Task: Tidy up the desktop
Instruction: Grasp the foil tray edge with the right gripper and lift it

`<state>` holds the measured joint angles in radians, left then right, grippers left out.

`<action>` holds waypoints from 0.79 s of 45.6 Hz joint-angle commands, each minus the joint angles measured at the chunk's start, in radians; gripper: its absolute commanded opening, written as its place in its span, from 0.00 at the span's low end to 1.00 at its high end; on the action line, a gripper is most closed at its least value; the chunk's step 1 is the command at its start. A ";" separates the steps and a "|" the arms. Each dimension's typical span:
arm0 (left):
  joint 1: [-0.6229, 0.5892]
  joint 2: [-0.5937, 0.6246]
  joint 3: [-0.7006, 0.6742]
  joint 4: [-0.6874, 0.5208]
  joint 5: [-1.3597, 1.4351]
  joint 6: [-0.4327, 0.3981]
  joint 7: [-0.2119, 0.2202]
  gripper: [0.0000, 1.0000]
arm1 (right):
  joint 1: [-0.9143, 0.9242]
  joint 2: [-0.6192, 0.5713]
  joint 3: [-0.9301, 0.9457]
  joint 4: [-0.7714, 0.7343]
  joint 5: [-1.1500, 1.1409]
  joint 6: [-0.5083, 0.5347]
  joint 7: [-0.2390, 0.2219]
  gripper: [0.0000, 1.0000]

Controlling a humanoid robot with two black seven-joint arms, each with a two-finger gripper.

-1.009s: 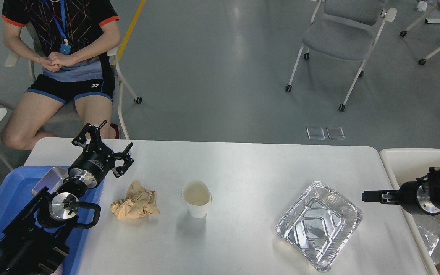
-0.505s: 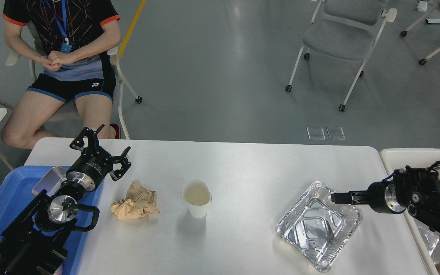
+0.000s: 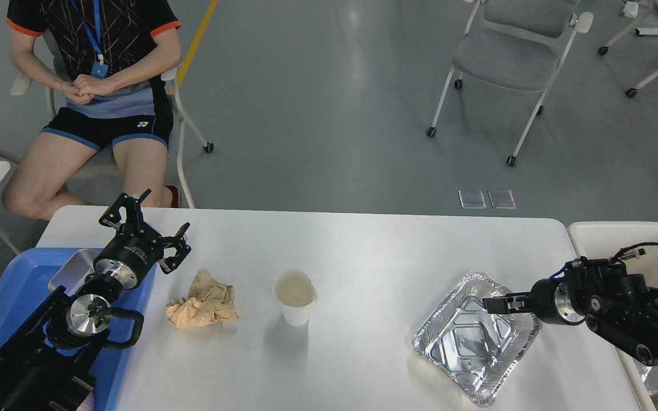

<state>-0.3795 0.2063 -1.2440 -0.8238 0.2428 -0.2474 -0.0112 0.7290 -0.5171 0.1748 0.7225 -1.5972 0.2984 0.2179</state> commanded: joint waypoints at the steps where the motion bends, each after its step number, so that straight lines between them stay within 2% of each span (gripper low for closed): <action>1: 0.005 -0.002 0.001 0.000 0.001 0.003 0.000 0.96 | -0.002 0.023 0.000 -0.055 0.003 -0.001 0.000 0.57; 7: 0.010 -0.005 0.005 0.000 0.001 0.003 0.005 0.96 | -0.019 0.037 -0.005 -0.066 0.005 0.008 -0.002 0.00; 23: 0.001 -0.012 0.026 0.000 0.003 0.022 0.005 0.96 | -0.011 0.039 0.011 -0.043 0.025 0.011 0.011 0.00; 36: -0.002 -0.008 0.026 0.000 0.003 0.022 0.005 0.96 | 0.064 -0.012 0.014 0.020 0.204 0.062 0.008 0.00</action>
<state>-0.3810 0.1939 -1.2181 -0.8238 0.2454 -0.2255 -0.0061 0.7568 -0.5115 0.1881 0.7265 -1.4601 0.3386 0.2272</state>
